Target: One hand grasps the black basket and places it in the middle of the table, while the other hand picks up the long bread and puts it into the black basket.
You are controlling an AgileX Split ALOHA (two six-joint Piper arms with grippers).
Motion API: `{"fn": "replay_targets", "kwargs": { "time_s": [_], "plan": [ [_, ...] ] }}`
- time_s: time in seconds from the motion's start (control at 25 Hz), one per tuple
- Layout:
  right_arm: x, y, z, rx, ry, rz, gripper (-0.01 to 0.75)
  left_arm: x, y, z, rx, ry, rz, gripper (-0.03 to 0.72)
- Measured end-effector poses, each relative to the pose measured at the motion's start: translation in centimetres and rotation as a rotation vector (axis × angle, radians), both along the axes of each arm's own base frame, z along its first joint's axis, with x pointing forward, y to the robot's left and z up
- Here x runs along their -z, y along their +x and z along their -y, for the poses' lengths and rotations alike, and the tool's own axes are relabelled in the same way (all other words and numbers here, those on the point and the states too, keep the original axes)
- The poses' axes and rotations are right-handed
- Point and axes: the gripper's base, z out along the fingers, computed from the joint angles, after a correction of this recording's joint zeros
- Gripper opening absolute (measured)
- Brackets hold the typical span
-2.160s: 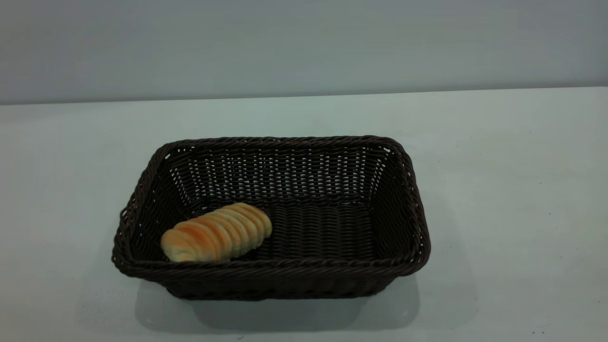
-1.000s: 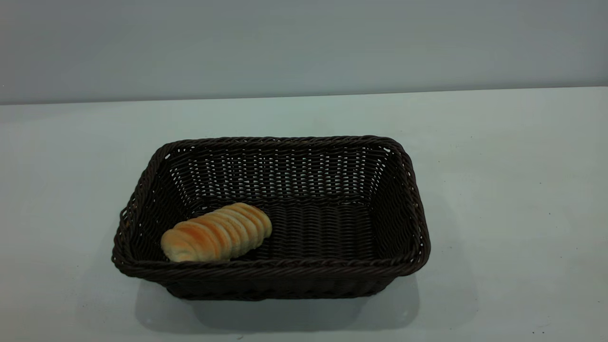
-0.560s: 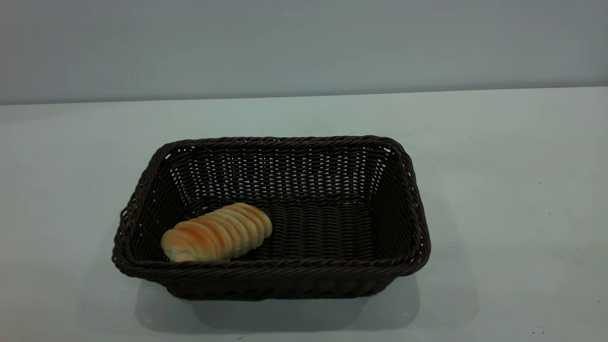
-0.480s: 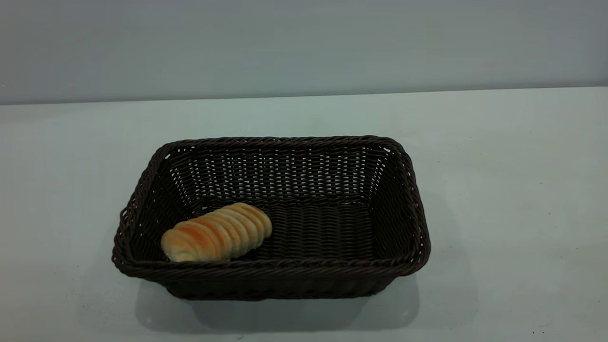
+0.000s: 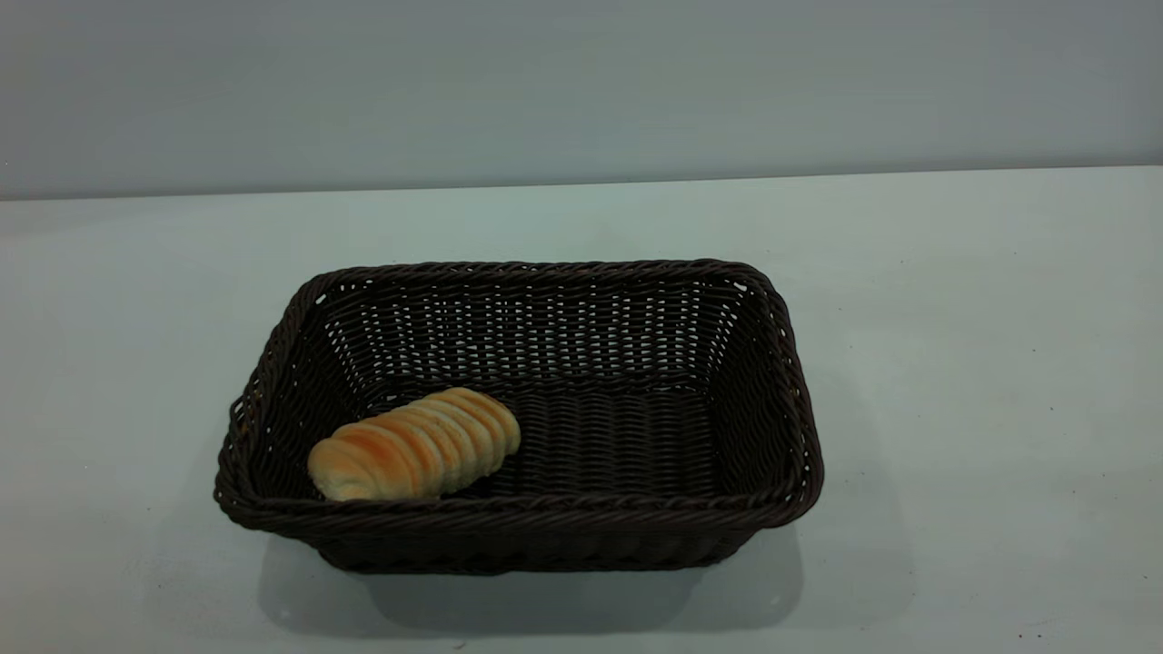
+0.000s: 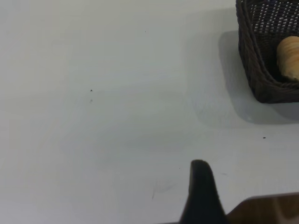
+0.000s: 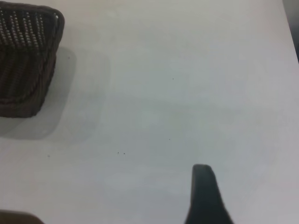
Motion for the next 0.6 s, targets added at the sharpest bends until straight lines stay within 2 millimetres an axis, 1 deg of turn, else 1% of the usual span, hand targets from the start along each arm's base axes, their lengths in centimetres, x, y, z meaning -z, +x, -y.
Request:
{"fn": "replay_targets", "kwargs": {
  "time_s": [0.6],
  "plan": [
    [0.00,0.00,0.00,0.000,0.000,0.000,0.495,0.00,0.00,0.00,0.000,0.000,0.000,0.554]
  ]
}}
